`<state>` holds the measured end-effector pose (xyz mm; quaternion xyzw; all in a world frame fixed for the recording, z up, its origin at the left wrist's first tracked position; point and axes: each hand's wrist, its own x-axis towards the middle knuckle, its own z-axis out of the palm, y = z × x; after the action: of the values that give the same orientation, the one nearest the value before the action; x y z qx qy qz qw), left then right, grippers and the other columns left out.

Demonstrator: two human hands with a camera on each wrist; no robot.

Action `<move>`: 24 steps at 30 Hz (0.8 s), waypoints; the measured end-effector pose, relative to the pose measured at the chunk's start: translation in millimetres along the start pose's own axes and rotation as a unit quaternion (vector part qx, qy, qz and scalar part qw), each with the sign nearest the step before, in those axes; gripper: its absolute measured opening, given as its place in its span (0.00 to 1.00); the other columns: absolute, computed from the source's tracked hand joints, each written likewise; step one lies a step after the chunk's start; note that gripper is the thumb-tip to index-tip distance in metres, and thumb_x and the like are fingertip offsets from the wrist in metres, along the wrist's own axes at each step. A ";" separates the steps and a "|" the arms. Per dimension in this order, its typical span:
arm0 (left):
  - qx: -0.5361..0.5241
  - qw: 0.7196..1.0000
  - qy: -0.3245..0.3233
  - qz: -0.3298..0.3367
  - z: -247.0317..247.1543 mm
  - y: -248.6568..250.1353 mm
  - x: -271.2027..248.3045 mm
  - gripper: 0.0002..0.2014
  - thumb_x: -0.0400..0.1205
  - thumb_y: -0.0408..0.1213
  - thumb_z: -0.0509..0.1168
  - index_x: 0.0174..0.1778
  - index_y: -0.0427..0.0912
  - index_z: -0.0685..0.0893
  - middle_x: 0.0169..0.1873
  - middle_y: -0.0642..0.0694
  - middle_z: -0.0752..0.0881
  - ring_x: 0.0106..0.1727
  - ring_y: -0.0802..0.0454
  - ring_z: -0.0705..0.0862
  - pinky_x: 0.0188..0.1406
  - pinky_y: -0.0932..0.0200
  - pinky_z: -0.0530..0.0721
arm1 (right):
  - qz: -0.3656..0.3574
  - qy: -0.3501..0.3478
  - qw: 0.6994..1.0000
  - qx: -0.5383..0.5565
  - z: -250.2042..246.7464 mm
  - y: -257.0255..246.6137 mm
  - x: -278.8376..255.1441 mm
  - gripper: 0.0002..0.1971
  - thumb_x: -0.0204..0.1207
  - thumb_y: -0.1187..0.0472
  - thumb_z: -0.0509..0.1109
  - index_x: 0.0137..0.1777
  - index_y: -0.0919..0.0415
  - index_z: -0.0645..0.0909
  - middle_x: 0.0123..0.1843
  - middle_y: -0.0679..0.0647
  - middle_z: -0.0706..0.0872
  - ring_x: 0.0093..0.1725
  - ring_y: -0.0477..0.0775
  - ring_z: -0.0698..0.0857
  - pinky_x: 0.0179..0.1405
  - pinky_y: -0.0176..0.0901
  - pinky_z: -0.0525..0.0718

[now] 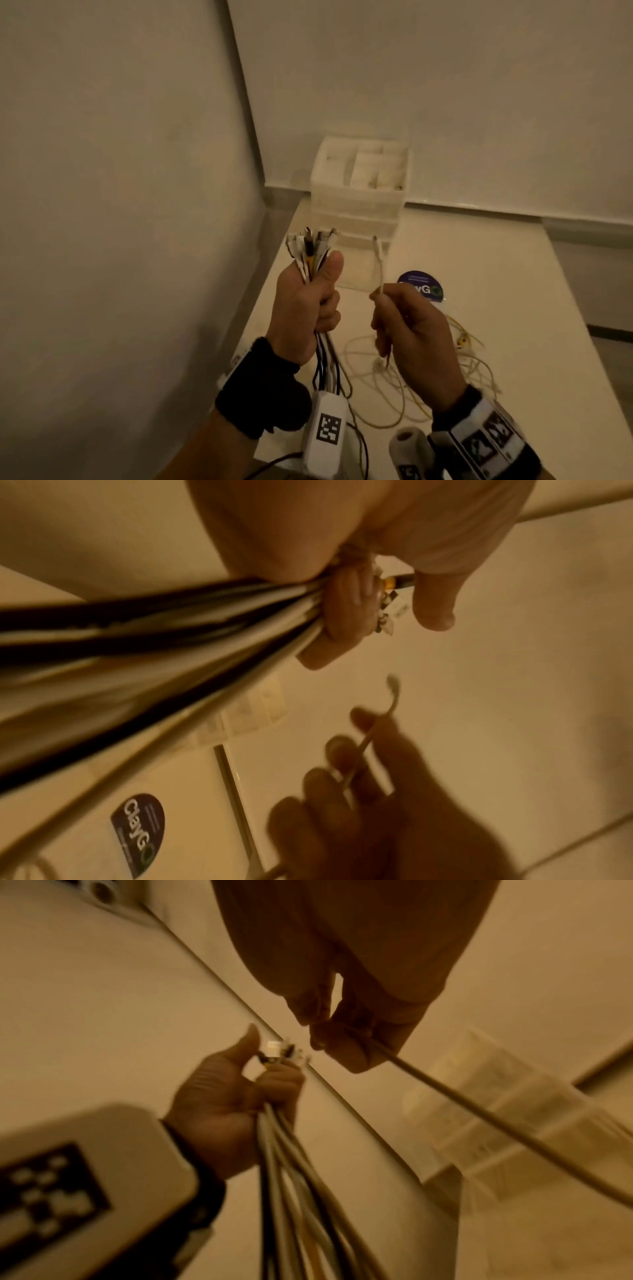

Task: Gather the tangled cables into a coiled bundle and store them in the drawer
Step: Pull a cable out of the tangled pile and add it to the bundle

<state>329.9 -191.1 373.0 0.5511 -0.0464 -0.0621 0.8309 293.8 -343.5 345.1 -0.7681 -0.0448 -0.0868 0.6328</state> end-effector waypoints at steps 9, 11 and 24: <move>0.084 0.996 -0.023 0.026 85.6 -25.8 -0.2 0.12 0.79 0.43 0.67 0.38 0.39 0.77 0.22 0.52 0.72 0.22 0.58 0.72 0.24 0.64 0.76 | -0.089 0.105 0.980 -0.142 -36.9 -21.6 -26.0 0.05 0.79 0.61 0.71 0.45 0.52 0.88 0.37 0.41 0.90 0.39 0.41 0.89 0.40 0.39 0.87; 0.123 0.992 -0.020 0.024 90.8 -29.1 -1.9 0.14 0.83 0.47 0.61 0.34 0.46 0.77 0.20 0.54 0.69 0.22 0.58 0.68 0.23 0.63 0.72 | -0.078 0.119 0.977 -0.158 -42.1 -21.5 -29.2 0.04 0.78 0.58 0.72 0.44 0.51 0.88 0.36 0.41 0.89 0.37 0.41 0.88 0.38 0.38 0.85; -0.038 0.993 0.083 0.073 41.6 15.2 22.9 0.19 0.83 0.54 0.55 0.32 0.45 0.72 0.23 0.49 0.66 0.23 0.51 0.73 0.31 0.47 0.88 | 0.057 -0.089 0.987 -0.124 -94.7 59.1 -49.2 0.16 0.83 0.55 0.65 0.34 0.55 0.84 0.25 0.48 0.78 0.26 0.40 0.76 0.30 0.31 0.73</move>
<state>347.3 -226.7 403.3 0.5175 -0.0150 0.0431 0.8544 248.9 -445.8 296.2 -0.8466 -0.0460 0.0134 0.5301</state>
